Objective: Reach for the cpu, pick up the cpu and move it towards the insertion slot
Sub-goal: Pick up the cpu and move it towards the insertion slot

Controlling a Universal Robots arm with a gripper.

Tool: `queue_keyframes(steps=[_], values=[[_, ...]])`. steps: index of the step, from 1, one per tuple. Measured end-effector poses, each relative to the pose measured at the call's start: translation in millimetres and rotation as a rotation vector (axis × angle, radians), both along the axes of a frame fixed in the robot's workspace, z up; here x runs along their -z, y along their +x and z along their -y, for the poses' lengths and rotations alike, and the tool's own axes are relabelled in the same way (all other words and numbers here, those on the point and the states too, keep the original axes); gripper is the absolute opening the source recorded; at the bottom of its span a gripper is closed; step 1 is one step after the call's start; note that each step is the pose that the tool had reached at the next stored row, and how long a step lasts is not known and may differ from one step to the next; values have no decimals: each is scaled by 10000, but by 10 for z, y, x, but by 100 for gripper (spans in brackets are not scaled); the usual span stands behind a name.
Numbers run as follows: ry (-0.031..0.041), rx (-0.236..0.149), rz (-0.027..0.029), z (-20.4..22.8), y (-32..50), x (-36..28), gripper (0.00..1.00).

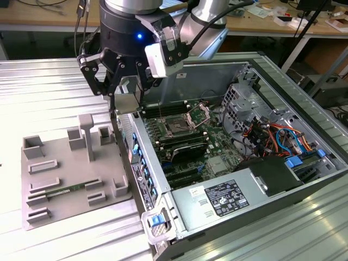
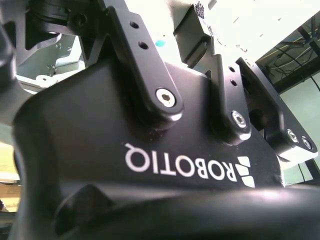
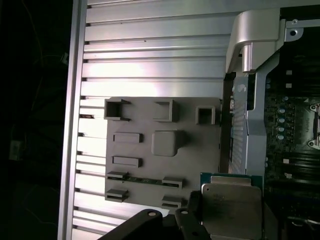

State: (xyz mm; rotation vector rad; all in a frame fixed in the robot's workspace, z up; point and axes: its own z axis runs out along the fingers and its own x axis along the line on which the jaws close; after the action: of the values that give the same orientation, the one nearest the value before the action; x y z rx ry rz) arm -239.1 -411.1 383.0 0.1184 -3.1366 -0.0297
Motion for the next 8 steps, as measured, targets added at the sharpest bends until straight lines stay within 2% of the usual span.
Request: queue_keyframes(steps=[8], values=[[-1, 0, -1, 0, 68, 3, 55]])
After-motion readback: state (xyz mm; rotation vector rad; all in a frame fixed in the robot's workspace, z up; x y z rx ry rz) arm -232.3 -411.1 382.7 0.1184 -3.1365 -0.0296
